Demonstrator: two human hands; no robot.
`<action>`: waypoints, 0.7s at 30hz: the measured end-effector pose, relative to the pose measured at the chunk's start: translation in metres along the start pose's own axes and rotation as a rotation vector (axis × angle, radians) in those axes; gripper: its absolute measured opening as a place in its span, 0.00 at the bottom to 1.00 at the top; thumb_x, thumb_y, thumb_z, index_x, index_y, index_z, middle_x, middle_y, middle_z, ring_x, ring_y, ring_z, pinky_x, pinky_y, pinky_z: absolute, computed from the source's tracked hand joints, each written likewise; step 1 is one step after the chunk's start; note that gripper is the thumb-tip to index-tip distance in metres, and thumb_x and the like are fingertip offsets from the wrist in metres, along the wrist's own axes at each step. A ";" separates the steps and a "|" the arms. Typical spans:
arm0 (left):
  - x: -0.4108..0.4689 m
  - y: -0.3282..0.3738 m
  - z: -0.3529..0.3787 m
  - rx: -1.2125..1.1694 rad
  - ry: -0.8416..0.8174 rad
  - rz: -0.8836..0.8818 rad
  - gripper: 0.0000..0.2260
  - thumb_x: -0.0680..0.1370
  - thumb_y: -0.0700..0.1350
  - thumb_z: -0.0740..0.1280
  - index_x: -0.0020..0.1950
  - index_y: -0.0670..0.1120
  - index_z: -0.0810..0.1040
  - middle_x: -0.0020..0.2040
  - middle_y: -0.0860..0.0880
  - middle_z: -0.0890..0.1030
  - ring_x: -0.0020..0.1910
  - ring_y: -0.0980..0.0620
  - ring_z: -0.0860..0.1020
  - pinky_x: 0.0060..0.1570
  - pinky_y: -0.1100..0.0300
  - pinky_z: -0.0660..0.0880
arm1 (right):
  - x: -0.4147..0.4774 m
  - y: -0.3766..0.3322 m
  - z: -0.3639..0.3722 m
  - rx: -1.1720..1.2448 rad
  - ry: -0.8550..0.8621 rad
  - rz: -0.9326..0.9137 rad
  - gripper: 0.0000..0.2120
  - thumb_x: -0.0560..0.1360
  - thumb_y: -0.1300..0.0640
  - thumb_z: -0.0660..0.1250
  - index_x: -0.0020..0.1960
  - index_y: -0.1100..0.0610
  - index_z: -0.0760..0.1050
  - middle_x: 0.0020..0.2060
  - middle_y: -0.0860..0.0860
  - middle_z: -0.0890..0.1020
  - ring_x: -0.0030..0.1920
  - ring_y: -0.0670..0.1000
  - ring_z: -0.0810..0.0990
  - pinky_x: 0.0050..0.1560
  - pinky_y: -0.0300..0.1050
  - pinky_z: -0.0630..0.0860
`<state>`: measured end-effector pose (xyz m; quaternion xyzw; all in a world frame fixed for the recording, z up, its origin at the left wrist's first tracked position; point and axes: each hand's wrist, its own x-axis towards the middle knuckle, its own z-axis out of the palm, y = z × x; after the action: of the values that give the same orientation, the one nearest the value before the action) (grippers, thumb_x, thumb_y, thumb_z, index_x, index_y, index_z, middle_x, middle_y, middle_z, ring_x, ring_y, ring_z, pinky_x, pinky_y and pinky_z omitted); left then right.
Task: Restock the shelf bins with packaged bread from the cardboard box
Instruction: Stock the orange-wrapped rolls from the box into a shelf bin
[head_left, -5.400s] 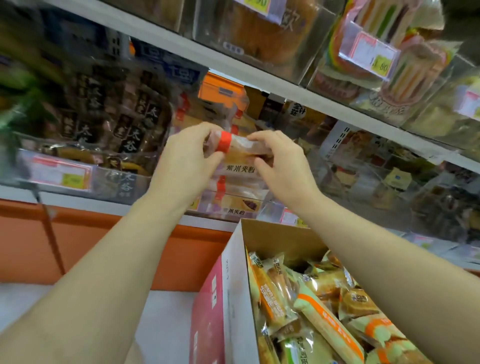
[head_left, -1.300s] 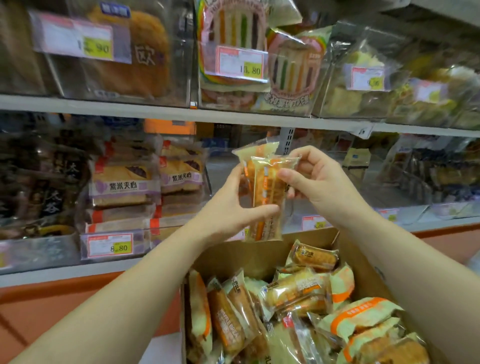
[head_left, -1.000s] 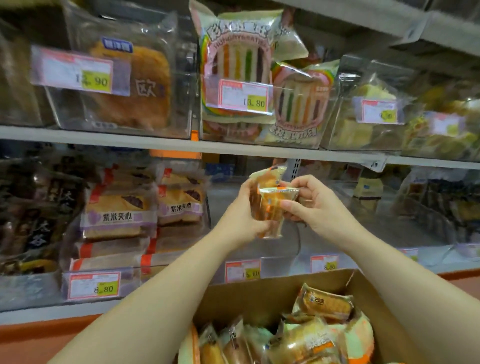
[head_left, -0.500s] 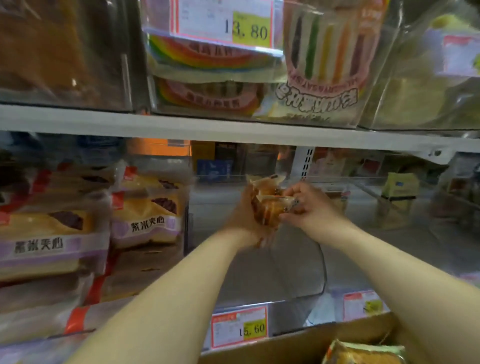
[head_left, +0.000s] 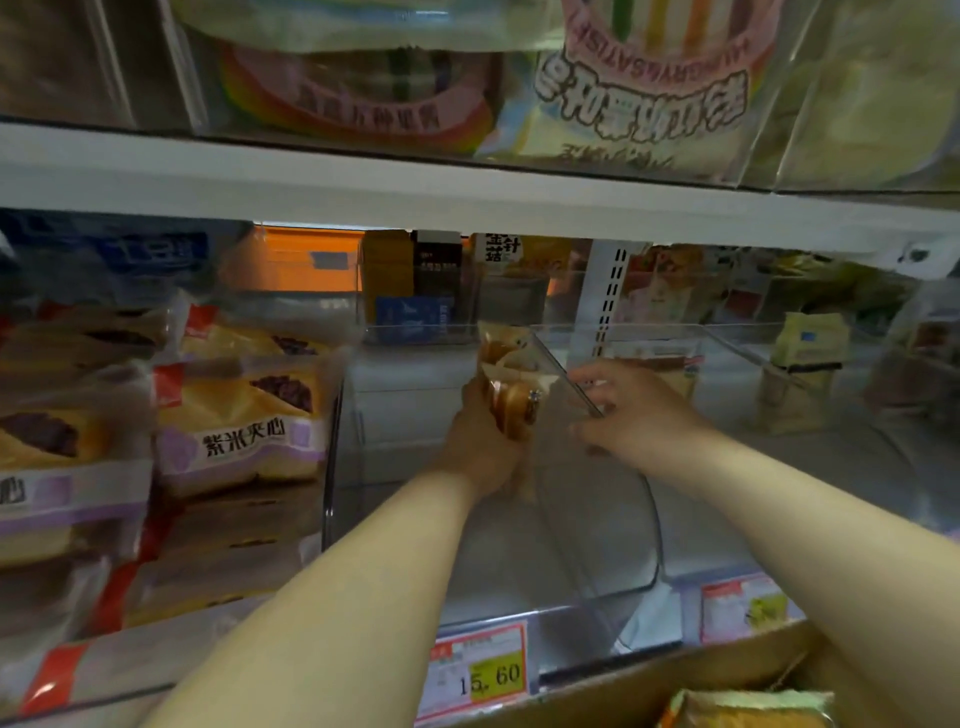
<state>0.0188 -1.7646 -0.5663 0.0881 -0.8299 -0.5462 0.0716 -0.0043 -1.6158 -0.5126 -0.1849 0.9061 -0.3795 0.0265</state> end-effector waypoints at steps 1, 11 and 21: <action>0.002 0.000 0.003 -0.010 0.034 -0.021 0.32 0.75 0.44 0.71 0.72 0.48 0.56 0.62 0.45 0.75 0.60 0.43 0.75 0.62 0.46 0.73 | 0.000 0.001 0.001 0.012 0.006 0.005 0.25 0.72 0.62 0.71 0.66 0.51 0.70 0.61 0.51 0.76 0.59 0.51 0.76 0.58 0.54 0.77; -0.007 0.000 0.007 0.055 -0.021 -0.079 0.31 0.76 0.48 0.69 0.74 0.49 0.56 0.66 0.46 0.72 0.64 0.44 0.73 0.59 0.55 0.69 | -0.001 0.002 0.003 0.053 0.029 0.030 0.24 0.73 0.64 0.68 0.66 0.51 0.69 0.60 0.50 0.76 0.57 0.52 0.76 0.56 0.53 0.78; -0.002 -0.006 0.009 0.030 0.010 -0.055 0.25 0.73 0.44 0.71 0.69 0.52 0.70 0.64 0.46 0.74 0.59 0.44 0.76 0.61 0.51 0.74 | -0.006 -0.003 0.005 -0.076 0.084 -0.074 0.11 0.76 0.63 0.65 0.48 0.50 0.66 0.45 0.48 0.75 0.44 0.53 0.77 0.46 0.51 0.79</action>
<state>0.0193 -1.7587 -0.5756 0.1148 -0.8349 -0.5351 0.0594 0.0026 -1.6186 -0.5146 -0.2032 0.9127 -0.3530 -0.0327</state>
